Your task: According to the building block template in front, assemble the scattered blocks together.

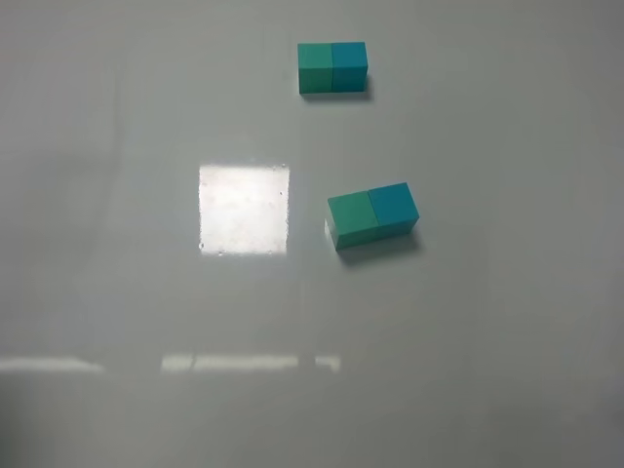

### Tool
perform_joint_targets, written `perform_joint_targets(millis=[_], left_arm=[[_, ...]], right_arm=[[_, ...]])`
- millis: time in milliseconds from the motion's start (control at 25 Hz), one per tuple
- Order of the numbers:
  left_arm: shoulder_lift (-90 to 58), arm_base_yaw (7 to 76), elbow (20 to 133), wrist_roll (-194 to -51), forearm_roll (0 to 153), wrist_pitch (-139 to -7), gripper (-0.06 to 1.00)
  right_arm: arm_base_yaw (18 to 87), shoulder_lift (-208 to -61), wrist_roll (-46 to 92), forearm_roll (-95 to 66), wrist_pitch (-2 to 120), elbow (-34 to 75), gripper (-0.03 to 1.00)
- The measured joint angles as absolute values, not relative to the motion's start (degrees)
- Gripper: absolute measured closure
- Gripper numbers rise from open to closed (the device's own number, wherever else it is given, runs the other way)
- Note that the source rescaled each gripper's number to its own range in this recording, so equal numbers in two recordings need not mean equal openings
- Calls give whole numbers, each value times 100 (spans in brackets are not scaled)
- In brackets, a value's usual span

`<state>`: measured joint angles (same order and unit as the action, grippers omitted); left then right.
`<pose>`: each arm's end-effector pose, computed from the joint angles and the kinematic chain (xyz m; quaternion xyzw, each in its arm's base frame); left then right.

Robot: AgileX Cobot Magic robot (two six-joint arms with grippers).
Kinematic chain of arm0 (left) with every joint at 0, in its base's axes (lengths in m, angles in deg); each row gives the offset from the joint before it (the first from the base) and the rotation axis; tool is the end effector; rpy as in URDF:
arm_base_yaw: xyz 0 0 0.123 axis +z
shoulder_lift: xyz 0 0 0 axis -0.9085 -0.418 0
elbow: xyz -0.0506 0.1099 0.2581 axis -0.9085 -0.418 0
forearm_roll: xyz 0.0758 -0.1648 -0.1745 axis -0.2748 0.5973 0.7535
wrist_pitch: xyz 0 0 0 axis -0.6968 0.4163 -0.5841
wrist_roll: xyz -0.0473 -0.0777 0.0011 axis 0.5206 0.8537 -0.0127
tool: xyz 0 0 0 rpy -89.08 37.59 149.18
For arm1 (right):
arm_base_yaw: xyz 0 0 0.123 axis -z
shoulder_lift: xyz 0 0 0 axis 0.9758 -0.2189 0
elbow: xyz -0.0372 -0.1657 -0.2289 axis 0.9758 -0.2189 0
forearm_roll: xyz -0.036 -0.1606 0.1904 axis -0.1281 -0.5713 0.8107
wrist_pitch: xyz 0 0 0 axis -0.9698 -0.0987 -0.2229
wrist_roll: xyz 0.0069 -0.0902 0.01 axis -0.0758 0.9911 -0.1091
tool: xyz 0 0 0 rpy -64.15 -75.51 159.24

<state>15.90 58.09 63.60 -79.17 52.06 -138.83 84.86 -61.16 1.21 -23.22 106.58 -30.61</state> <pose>0.0886 0.0046 0.4284 -0.0223 0.8991 0.0311 0.4361 -0.0032 -0.0007 0.2848 0.0467 0.8310 -0.0488 0.5522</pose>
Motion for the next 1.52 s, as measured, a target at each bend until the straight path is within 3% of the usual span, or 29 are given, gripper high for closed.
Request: perform_joint_targets(millis=[400,440,800,1520], left_arm=[[3553,5809,4178,-7942,5630,-13901,25],[3735,5809,4014,-7936,5632,-13901,25],[5582,5809,3249,-7831,5707,-13820,25],[5733,5811,2574,-7850,5742,-12968,25]], right_arm=[[8486,-6116,121,-2322,10658,-3061,90],[8486,-6116,121,-2322,10658,-3061,86],[8486,-6116,121,-2322,10658,-3061,83],[8486,-6116,115,-2322,10658,-3061,83]])
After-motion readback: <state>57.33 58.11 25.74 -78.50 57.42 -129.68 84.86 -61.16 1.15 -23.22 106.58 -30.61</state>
